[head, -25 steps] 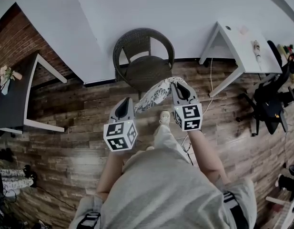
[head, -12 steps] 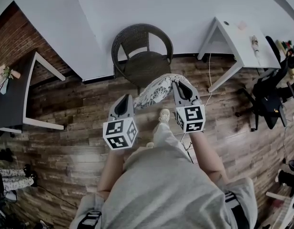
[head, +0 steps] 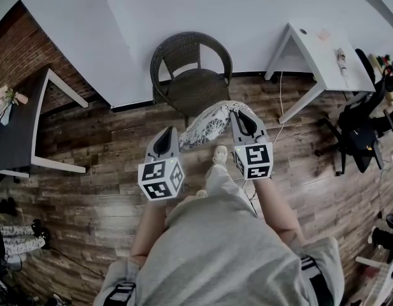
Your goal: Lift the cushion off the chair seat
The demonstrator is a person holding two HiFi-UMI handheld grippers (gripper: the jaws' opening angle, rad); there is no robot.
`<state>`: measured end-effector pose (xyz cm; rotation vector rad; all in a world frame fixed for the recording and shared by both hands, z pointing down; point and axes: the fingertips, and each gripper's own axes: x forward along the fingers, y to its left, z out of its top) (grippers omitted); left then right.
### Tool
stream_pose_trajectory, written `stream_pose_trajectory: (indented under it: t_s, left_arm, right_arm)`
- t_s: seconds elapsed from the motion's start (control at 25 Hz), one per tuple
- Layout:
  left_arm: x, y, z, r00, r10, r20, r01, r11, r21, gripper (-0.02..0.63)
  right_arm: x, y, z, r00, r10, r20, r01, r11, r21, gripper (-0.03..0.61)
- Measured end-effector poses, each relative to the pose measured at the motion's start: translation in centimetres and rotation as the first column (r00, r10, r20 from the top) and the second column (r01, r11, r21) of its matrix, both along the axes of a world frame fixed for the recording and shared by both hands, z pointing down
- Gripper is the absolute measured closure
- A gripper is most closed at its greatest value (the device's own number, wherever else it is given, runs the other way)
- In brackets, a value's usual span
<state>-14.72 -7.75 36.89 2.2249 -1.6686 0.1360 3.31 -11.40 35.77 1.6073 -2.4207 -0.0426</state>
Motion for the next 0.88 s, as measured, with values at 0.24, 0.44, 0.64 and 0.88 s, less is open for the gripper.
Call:
stream_pose_trajectory:
  t_s: [0.24, 0.44, 0.64, 0.88]
  left_arm:
    - [-0.03, 0.01, -0.01, 1.0, -0.009, -0.003, 0.009, 1.0, 0.005, 0.604]
    - [-0.16, 0.0, 0.06, 1.0, -0.016, -0.004, 0.016, 1.0, 0.007, 0.604]
    - [-0.07, -0.22, 0.1, 1.0, -0.019, -0.005, 0.019, 1.0, 0.005, 0.604]
    - [0.3, -0.43, 0.38, 1.0, -0.022, -0.005, 0.022, 1.0, 0.001, 0.604]
  right_arm:
    - [0.18, 0.08, -0.15, 1.0, -0.001, 0.012, 0.001, 1.0, 0.007, 0.554]
    - [0.2, -0.04, -0.12, 1.0, -0.005, 0.019, 0.005, 1.0, 0.006, 0.554]
    - [0.2, -0.35, 0.0, 1.0, -0.013, 0.017, 0.013, 1.0, 0.002, 0.554]
    - [0.43, -0.77, 0.15, 1.0, -0.023, 0.013, 0.023, 1.0, 0.001, 0.555]
